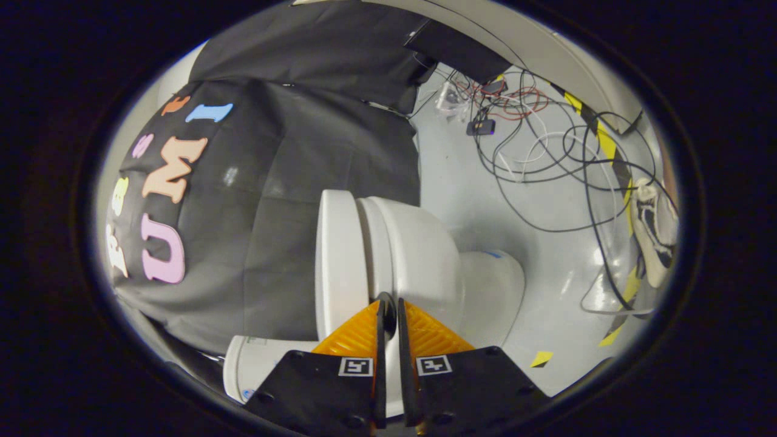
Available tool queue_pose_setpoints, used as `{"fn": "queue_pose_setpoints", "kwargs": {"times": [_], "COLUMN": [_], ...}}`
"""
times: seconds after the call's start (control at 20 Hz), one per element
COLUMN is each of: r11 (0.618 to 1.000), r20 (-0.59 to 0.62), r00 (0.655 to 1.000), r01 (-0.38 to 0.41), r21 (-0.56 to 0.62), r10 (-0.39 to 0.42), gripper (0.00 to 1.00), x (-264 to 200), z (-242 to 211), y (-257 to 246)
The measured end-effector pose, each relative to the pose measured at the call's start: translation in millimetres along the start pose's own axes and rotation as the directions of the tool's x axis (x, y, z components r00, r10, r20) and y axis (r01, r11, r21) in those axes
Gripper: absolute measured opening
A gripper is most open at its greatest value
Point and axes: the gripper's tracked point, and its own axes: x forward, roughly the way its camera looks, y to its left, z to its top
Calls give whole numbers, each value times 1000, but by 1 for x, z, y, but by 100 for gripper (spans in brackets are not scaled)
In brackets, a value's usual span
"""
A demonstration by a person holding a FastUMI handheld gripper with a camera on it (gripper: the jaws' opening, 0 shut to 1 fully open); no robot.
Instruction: Open the toilet lid.
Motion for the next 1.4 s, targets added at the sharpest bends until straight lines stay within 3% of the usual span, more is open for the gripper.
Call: {"fn": "queue_pose_setpoints", "kwargs": {"times": [0.1, 0.15, 0.2, 0.4, 0.7, 0.9, 1.15, 1.4], "r11": [1000, 1000, 998, 987, 915, 836, 673, 510], "r20": [-12, -10, -3, 4, 18, -2, -76, -167], "r00": [1000, 1000, 1000, 1000, 998, 982, 964, 939], "r01": [-11, -12, 2, 2, -55, -162, -234, -307], "r21": [-21, -29, -58, -163, -400, -524, -702, -804], "r10": [11, 12, -2, -1, 68, 189, 256, 301], "gripper": [12, 11, 5, 2, 1, 1, 5, 4], "x": [2, -36, -6, -13, -42, -65, -86, -100], "z": [-5, -5, -2, -2, 1, -10, -41, -67], "y": [5, 11, 10, 23, 83, 141, 194, 228]}}
